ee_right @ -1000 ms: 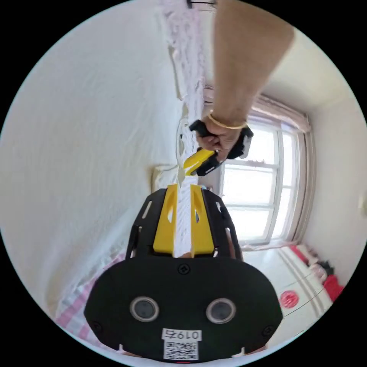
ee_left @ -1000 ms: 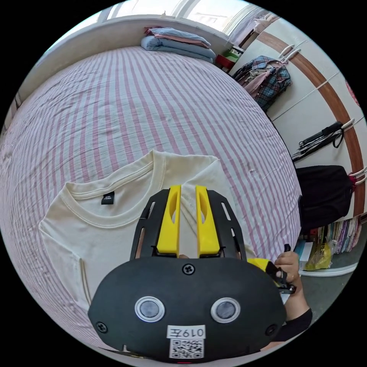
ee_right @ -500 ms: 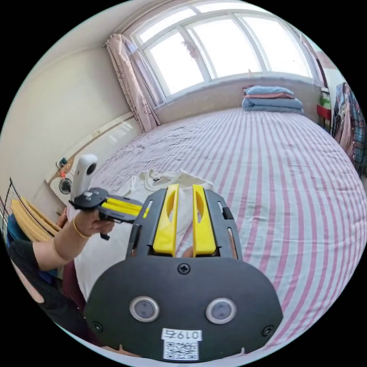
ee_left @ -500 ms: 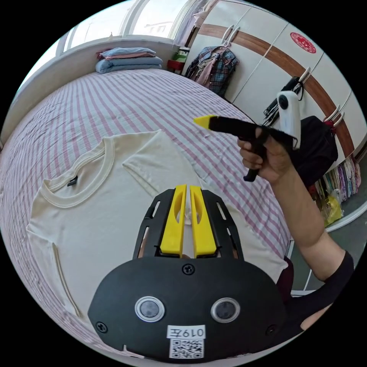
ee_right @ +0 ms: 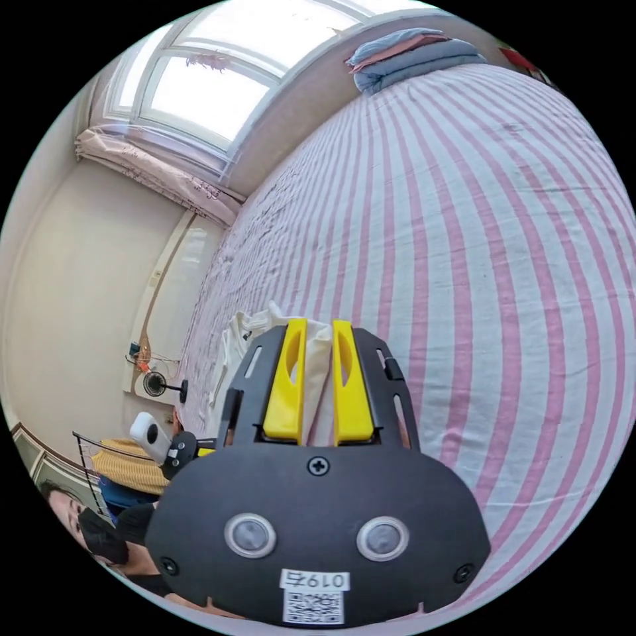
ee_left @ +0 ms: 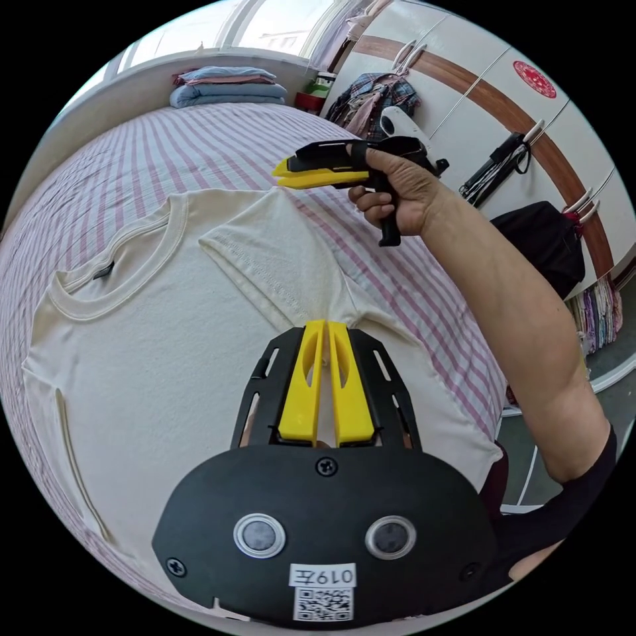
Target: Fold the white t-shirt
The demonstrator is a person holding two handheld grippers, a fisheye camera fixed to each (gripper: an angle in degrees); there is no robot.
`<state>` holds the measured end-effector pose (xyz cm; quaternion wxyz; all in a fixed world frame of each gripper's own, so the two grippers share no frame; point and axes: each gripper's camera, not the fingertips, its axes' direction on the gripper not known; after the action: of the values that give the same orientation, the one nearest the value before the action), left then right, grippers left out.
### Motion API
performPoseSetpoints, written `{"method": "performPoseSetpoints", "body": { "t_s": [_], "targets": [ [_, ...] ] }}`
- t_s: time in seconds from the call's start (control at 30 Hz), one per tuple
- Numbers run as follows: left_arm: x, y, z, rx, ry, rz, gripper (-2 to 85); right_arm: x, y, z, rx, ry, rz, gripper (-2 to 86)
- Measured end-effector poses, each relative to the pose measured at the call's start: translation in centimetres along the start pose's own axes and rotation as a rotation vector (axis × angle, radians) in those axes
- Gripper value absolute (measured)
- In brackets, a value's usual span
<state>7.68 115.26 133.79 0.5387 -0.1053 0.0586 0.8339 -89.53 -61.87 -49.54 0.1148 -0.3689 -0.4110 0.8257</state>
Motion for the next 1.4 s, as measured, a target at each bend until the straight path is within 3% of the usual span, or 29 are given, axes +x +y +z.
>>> {"method": "performPoseSetpoints", "body": {
  "t_s": [0.2,0.5,0.7,0.83,1.03,1.4],
  "targets": [
    [-0.5,0.1,0.0,0.007,0.026,0.001,1.1,-0.9,-3.1,4.9,-0.221,0.236,-0.131,2.7],
    [-0.7,-0.9,0.1,-0.028,0.023,-0.038,1.2,-3.0,-1.5,10.6,-0.180,0.576,-0.373,1.4],
    [-2.6,-2.8,-2.9,0.073,0.049,-0.092,1.1,1.6,0.1,6.5,0.074,0.278,-0.278,6.3],
    [-6.0,-7.2,-4.1,0.193,0.037,-0.182,1.0,6.9,1.2,7.7,-0.017,0.054,-0.178,7.3],
    [-8.7,-14.2,-0.1,0.082,-0.007,-0.221,0.8,10.8,3.0,10.8,-0.017,-0.108,-0.115,6.3],
    [-9.6,-17.8,2.4,0.014,-0.142,-0.198,0.9,10.5,5.8,14.1,0.055,-0.149,-0.151,0.1]
  ]
}}
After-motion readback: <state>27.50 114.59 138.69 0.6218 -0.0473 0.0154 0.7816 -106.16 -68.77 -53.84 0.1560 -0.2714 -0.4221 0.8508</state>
